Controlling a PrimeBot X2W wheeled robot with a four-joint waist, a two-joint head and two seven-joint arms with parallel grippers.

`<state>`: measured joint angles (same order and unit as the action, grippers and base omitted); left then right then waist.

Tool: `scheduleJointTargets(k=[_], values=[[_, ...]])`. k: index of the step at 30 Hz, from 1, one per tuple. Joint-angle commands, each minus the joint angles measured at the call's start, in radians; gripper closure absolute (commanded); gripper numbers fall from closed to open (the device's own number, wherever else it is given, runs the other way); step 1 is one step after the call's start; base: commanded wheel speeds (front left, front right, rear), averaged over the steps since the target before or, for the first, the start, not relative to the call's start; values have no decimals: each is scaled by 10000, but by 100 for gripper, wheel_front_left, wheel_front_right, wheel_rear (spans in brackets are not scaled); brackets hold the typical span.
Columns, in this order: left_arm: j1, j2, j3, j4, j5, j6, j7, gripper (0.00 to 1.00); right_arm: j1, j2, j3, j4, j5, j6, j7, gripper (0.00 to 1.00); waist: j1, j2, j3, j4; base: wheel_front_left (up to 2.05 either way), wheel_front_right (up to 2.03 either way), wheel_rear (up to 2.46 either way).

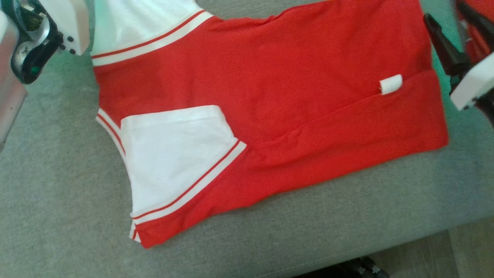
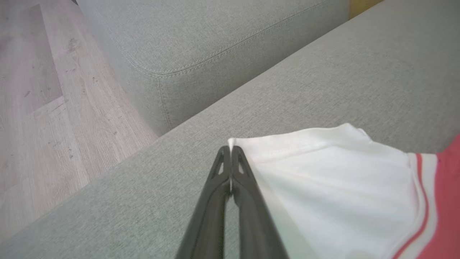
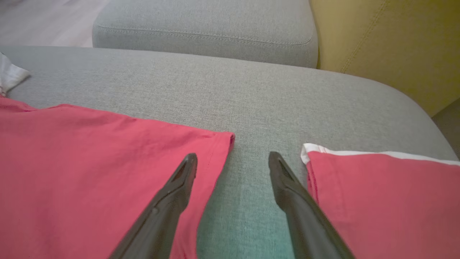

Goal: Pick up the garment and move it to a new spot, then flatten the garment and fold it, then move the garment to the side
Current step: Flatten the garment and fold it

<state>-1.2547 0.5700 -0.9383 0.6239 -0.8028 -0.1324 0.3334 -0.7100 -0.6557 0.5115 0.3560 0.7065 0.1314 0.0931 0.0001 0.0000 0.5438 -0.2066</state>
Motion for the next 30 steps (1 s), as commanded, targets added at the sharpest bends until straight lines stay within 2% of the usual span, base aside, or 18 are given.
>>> scheduleJointTargets(k=[1, 5, 13, 21, 24, 26, 27, 30], values=[[-652, 327, 224, -85, -84, 18, -199, 100, -344, -291, 270, 269, -44, -7, 86, 0, -1, 0, 152, 207, 0, 0, 0], [-821, 282, 21, -6, -136, 18, -411, 100, -1069, -222, 748, 1007, -182, -7, 178, 0, -1, 0, 242, 374, 0, 0, 0], [-1186, 206, -561, 134, -502, 18, -718, 100, -2582, 9, 2331, 2864, -231, -7, 349, 0, -1, 0, 336, 667, 0, 0, 0], [-1467, 196, -1060, 180, -776, 18, -872, 100, -3167, -130, 3528, 3634, 323, -7, 372, 0, -1, 0, 349, 808, 0, 0, 0], [-1560, 183, -1234, 192, -882, 18, -969, 100, -3352, -212, 3951, 3767, 513, -7, 383, 13, -1, 0, 373, 862, 0, 0, 0], [-1608, 182, -1360, 201, -955, 18, -1036, 100, -3458, -279, 4250, 3813, 648, -7, 447, 13, -1, 0, 387, 899, 0, 0, 0], [-1633, 179, -1421, 209, -994, 17, -1068, 100, -3515, -320, 4390, 3827, 727, -7, 469, 43, -1, 0, 395, 918, 0, 0, 0], [-1687, 159, -1600, 248, -1120, 17, -1163, 100, -3694, -432, 4776, 3854, 923, -7, 507, 70, -1, 0, 402, 969, 0, 0, 0]])
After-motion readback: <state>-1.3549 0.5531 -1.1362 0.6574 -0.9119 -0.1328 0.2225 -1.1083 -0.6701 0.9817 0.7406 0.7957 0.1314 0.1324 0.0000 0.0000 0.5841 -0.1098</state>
